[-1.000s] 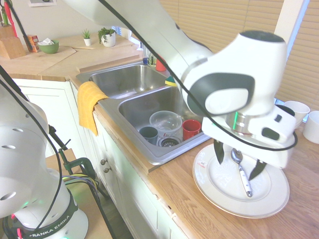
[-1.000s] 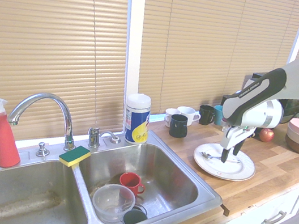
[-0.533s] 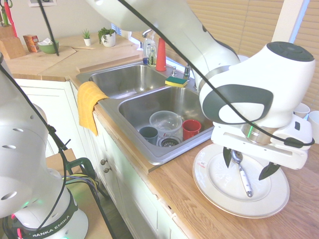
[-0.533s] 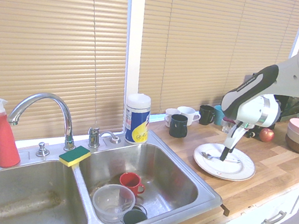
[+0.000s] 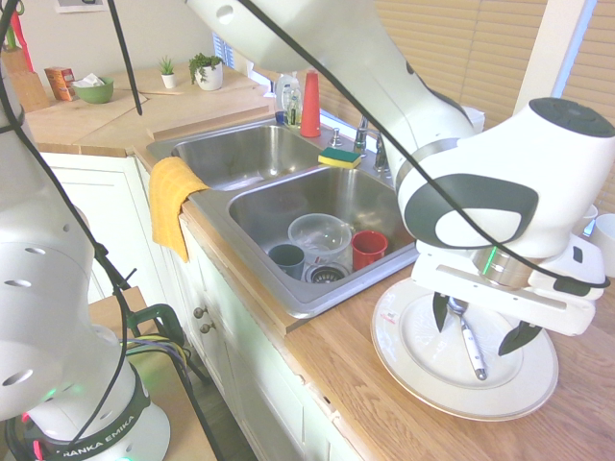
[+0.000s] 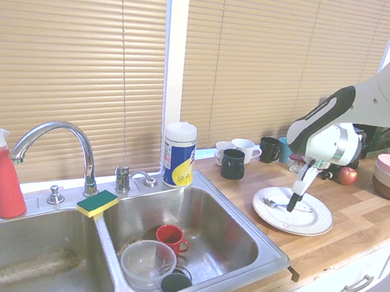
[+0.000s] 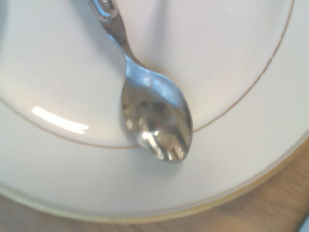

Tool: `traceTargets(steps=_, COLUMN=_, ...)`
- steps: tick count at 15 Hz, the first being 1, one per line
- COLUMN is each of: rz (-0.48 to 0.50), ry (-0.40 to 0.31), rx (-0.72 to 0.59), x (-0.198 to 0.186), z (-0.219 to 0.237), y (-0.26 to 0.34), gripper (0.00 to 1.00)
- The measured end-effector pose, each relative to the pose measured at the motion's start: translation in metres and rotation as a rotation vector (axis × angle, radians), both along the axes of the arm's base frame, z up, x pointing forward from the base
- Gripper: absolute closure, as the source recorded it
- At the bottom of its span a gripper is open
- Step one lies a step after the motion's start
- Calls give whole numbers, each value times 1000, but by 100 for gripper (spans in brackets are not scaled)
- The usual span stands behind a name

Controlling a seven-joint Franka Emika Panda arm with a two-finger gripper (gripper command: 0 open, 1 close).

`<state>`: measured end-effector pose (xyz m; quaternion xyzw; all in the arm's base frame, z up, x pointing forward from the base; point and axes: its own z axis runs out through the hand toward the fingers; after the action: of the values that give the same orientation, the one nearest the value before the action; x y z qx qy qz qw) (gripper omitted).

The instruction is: Put the spoon into the sink

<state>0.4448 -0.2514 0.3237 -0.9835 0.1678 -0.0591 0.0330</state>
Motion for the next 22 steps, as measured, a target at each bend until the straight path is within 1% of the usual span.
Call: traceTargets(steps=22, rz=8, ry=-4, rx=0, x=4, z=2, y=3, gripper=100)
